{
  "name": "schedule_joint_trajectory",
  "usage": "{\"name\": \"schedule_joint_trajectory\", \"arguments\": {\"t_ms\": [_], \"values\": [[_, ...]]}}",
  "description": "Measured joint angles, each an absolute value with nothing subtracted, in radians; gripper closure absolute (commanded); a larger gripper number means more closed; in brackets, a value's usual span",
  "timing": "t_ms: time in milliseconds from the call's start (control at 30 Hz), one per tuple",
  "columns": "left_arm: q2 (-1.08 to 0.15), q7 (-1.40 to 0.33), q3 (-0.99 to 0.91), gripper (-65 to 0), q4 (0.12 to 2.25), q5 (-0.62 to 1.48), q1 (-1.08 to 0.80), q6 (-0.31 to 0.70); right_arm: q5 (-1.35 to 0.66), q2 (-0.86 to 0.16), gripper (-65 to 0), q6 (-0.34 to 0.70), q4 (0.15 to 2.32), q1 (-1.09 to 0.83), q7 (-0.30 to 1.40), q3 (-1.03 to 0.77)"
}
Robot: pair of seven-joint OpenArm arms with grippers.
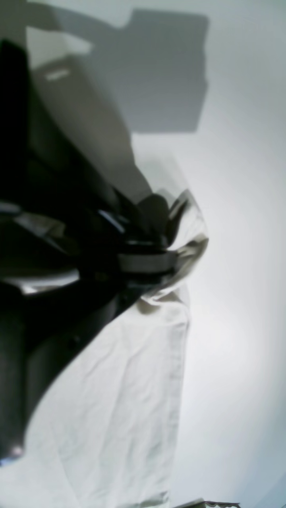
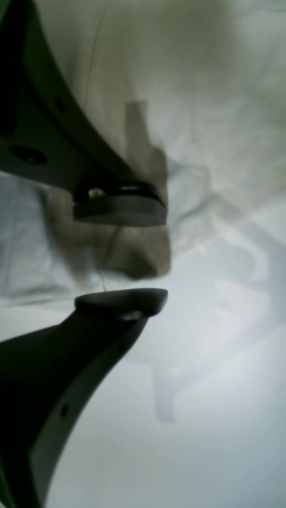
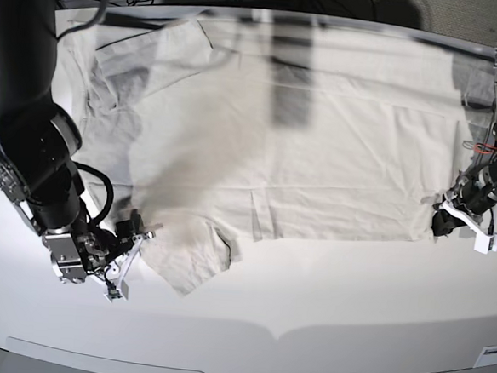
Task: Fold the T-shirt properly
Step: 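Pinch the hem corner with right gripper and side edge with left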
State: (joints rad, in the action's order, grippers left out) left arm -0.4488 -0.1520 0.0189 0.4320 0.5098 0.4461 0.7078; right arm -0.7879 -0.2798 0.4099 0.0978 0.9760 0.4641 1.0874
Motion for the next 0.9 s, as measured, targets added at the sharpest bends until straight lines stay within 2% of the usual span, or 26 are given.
{"name": "schedule_joint_trajectory", "arguments": {"t_ms": [233, 333, 600, 900], "values": [[-0.449, -0.144, 0.019, 0.0, 0.432, 0.507, 0.445, 0.708, -0.825, -0.282, -25.1, 0.448, 0.1, 0.959, 0.503, 1.087], [-0.449, -0.14, 0.019, 0.0, 0.432, 0.506, 0.445, 0.709, -0.87, -0.282, -17.1, 0.479, 0.1, 0.959, 0.532, 1.087], [-0.448, -0.136, 0.019, 0.0, 0.432, 0.506, 0.443, 0.708, -0.889, -0.279, 0.0, 0.484, 0.1, 0.961, 0.567, 1.087], [-0.449, -0.136, 0.019, 0.0, 0.432, 0.506, 0.443, 0.709, -0.875, -0.28, 0.0, 0.495, 0.1, 0.96, 0.525, 1.087]]}}
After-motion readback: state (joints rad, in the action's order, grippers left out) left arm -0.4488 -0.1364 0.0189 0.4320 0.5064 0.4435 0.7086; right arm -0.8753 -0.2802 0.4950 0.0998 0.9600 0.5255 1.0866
